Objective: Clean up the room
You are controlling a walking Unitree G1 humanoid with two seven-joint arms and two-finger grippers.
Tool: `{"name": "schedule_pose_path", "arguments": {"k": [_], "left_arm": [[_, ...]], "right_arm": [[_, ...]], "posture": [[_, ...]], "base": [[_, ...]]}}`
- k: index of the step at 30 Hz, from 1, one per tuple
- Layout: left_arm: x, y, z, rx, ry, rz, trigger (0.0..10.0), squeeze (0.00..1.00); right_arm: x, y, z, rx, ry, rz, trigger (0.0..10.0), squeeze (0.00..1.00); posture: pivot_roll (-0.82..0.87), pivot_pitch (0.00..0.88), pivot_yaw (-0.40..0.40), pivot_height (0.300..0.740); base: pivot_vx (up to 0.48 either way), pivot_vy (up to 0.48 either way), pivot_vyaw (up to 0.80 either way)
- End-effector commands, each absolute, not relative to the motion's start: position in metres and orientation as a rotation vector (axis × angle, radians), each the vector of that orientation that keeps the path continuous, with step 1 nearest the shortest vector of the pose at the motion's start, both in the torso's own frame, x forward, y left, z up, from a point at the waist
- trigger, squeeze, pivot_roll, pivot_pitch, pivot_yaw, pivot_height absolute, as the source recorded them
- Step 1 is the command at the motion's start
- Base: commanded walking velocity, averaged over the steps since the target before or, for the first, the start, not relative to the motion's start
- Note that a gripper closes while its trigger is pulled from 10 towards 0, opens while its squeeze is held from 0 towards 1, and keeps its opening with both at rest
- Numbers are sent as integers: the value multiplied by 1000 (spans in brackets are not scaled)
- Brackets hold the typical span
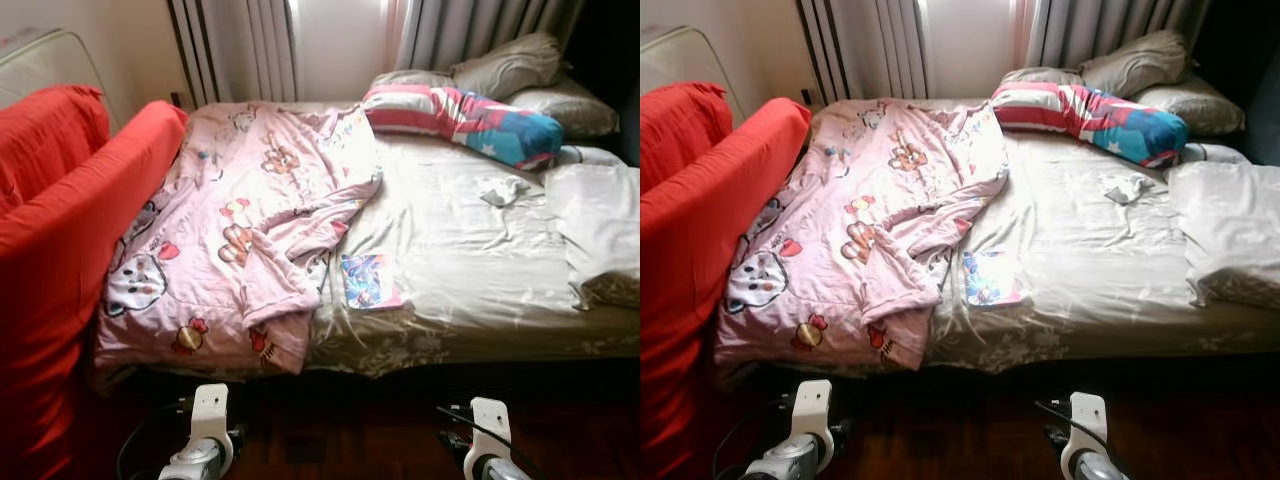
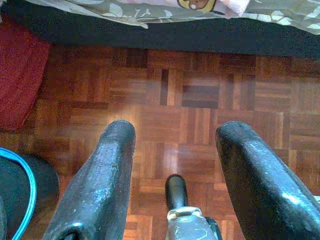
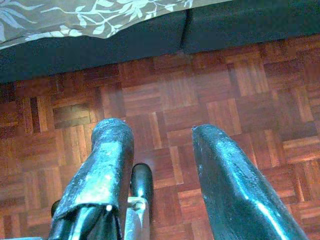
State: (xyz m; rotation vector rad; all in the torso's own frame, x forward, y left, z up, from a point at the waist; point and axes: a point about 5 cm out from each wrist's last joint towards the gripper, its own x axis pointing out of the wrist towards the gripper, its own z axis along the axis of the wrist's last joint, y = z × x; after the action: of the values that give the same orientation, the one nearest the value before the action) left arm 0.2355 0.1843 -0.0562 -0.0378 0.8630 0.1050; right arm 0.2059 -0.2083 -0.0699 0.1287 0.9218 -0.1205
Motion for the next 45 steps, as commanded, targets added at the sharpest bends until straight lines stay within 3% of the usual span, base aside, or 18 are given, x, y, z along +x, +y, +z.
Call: {"name": "schedule_pose_path", "arguments": {"k": [1,6,45], "left_arm": [[232,186,-59,-37,875,102,10000,0],[232,186,-59,-38,875,100,10000,0],[236,186,-55,-51,820,107,10000,0]], "right_arm": [[206,-208,-70,107,919,-110,10000,0],[205,-208,-70,107,922,-110,10000,0],[211,-210,-65,133,828,-159,10000,0]], "posture": [[-61,0,19,740],[-62,0,17,740],[-56,0,20,740]], "base": [[255,0,0],[260,0,800],[274,0,-98]]}}
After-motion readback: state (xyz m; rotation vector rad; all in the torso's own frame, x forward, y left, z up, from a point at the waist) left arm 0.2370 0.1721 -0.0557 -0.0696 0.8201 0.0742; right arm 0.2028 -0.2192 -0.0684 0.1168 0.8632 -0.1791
